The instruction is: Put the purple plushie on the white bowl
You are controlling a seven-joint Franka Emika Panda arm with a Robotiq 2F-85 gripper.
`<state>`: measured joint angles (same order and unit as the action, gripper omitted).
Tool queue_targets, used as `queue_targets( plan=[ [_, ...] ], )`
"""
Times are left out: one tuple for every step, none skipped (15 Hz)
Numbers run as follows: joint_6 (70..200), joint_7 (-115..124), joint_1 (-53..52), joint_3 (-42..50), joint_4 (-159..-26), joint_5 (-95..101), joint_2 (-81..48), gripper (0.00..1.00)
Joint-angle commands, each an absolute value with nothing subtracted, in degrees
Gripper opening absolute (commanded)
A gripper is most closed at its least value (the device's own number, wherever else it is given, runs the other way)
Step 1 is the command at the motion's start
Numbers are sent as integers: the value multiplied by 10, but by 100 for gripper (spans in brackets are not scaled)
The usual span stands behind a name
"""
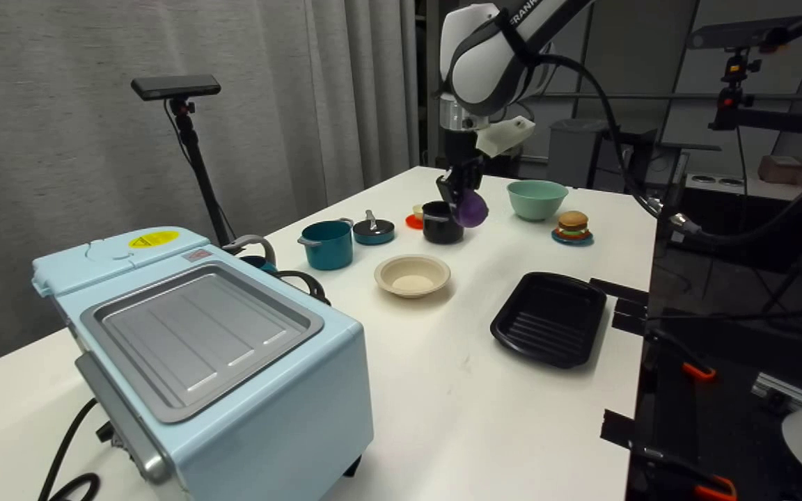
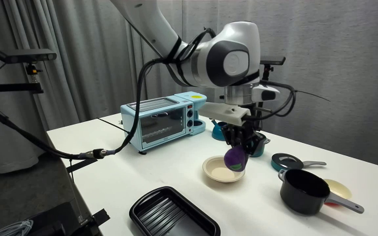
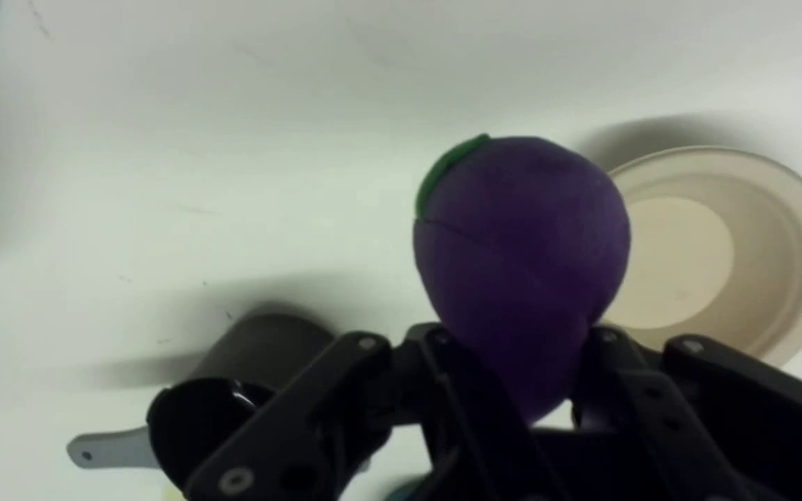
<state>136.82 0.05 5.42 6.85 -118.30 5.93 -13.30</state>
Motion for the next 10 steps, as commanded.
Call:
queue_targets(
  plan=[
    [1439, -28, 38, 38, -1208, 51, -121, 6],
    [1458, -32, 33, 28, -1203, 46, -131, 6],
    [1471, -37, 29, 20, -1193, 44, -142, 6],
    [1484, -39, 26, 13, -1185, 43, -152, 6],
    [1494, -38, 22, 9, -1172, 46, -166, 6],
    [1501, -36, 19, 6, -1161, 48, -178, 6],
    [1505, -30, 16, 7, -1147, 54, -191, 6],
    [1507, -29, 15, 9, -1134, 58, -204, 6],
    [1507, -27, 14, 12, -1121, 63, -217, 6],
    [1505, -26, 14, 15, -1107, 66, -230, 6]
  ],
)
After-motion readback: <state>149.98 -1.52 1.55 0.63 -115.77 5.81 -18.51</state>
